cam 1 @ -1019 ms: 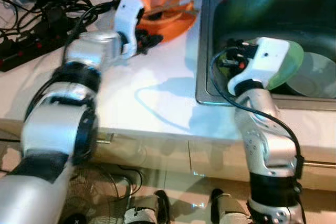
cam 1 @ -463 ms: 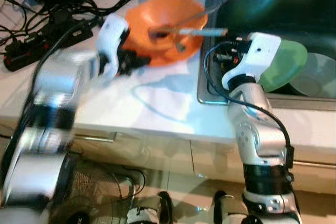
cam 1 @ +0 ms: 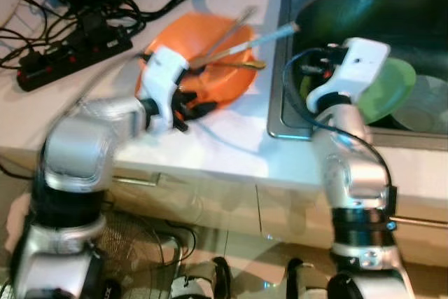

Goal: Kitchen organization

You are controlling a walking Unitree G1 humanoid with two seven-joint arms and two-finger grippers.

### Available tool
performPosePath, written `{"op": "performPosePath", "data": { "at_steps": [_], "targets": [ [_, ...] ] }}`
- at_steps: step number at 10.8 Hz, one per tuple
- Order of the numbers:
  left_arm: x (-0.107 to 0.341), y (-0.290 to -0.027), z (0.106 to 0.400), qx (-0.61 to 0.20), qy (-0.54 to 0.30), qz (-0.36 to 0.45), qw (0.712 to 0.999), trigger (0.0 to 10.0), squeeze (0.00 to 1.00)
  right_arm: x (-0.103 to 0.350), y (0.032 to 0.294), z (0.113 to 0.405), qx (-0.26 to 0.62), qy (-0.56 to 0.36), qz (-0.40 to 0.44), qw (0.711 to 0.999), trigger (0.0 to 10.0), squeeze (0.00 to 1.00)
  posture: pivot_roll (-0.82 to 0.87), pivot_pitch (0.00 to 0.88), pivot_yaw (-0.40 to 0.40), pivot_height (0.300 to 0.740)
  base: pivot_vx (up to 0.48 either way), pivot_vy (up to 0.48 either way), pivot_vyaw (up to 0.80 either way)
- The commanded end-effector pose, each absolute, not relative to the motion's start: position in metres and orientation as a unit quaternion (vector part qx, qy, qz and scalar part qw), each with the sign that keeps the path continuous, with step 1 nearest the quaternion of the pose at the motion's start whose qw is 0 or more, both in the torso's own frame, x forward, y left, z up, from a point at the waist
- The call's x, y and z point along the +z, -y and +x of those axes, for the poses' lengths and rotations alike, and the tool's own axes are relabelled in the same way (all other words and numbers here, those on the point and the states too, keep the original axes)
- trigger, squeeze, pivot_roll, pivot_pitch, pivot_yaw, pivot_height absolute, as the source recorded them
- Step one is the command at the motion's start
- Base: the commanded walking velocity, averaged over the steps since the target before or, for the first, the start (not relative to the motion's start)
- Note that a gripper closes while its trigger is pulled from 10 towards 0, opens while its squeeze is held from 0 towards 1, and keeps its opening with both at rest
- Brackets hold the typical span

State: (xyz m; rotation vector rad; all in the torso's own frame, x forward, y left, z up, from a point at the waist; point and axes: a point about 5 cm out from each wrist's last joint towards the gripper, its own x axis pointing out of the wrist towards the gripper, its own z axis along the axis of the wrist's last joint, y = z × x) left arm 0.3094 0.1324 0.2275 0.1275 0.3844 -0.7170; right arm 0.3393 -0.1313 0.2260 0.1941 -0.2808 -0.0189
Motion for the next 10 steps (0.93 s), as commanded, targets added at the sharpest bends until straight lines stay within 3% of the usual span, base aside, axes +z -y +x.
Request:
{"op": "performPosePath", "data": {
  "at_steps": [1,10],
  "targets": [
    [0.199,-0.130,0.301,-0.345,-0.262,0.047,0.900,10.0,0.00,0.229,0.127,0.342,-0.005,0.147,0.099,0.984,10.0,0.00,0.13,0.128,0.160,0.740,0.000,0.000,0.00],
    [0.205,-0.157,0.278,-0.269,-0.249,0.056,0.929,10.0,0.00,0.235,0.128,0.357,0.010,0.160,0.091,0.983,10.0,0.00,0.19,0.103,0.094,0.740,0.000,0.000,0.00]
  ]
}}
